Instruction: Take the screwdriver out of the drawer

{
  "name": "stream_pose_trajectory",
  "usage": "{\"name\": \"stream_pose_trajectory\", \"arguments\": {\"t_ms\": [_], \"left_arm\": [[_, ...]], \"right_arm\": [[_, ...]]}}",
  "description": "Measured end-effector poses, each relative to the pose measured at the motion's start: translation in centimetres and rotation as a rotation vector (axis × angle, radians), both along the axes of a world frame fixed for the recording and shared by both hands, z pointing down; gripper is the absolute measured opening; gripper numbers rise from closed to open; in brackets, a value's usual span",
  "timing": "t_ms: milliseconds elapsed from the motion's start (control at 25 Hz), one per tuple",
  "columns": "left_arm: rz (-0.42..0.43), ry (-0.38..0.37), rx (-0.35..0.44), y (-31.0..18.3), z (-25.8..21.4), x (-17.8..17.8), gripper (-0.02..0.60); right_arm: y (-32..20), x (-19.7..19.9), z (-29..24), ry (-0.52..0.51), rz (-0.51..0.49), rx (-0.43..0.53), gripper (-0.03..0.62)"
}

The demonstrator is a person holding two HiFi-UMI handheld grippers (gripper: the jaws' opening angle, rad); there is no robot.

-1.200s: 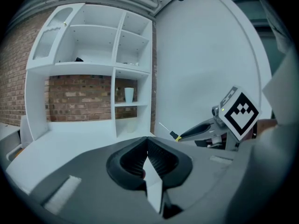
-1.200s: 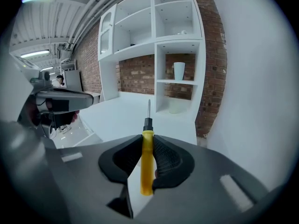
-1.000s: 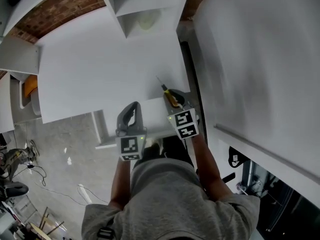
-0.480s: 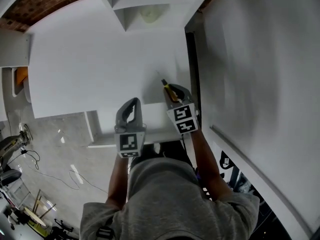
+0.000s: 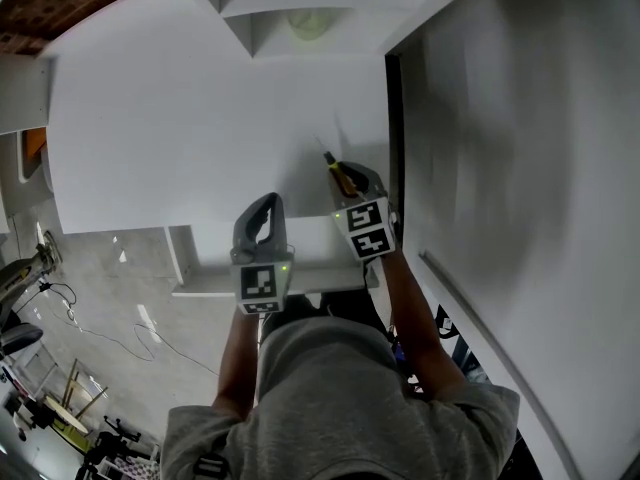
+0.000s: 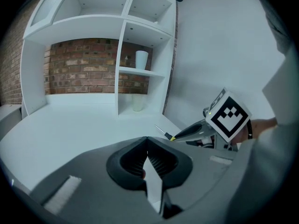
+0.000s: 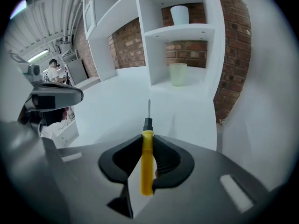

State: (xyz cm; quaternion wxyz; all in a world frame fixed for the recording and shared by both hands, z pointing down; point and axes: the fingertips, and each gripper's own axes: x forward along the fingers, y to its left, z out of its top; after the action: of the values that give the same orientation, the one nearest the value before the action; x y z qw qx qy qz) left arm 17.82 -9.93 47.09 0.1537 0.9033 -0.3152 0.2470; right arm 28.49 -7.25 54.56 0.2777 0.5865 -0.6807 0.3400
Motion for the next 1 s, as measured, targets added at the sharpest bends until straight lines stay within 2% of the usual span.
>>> {"name": "stream_pose_trajectory", "arguments": {"t_ms": [600, 1000], "left_arm": [[-0.033, -0.032, -0.035, -0.5, 2.7, -0.3, 0.012], [-0.045, -0.038, -0.037, -0.3, 2.5, -0.4, 0.012]], "right_arm": [[-1.6, 0.0, 3.6, -0.015, -0.031, -0.064, 0.080], [-1.8, 0.0, 3.6, -0.020, -0.032, -0.055, 0.081]]}}
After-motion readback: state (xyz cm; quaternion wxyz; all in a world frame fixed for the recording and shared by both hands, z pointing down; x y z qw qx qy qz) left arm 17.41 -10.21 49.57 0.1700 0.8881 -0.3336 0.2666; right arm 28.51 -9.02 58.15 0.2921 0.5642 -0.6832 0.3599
